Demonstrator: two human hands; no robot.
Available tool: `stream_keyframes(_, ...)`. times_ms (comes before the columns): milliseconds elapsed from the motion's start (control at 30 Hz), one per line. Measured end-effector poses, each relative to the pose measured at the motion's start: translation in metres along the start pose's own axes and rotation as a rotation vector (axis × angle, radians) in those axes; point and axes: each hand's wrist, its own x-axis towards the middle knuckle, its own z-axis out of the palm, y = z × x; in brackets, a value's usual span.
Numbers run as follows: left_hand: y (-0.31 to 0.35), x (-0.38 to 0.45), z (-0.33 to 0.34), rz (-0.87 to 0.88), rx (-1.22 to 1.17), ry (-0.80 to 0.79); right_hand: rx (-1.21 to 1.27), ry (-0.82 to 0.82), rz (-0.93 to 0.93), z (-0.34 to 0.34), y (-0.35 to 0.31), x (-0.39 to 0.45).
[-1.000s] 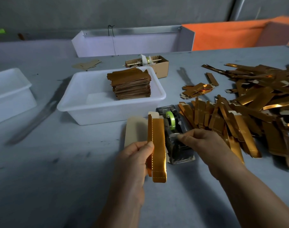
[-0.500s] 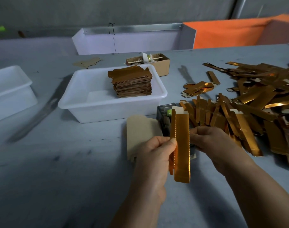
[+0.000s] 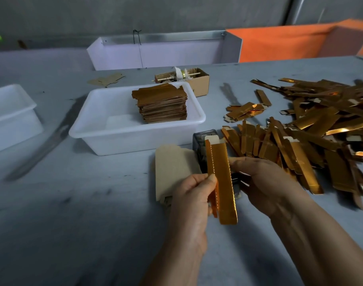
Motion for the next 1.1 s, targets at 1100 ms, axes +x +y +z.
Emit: stream_keyframes(1100, 0.005, 0.005, 0.003, 0.135, 0.176, -0.07, -0.624, 0.404, -0.483, 0.011, 0.05, -0.019)
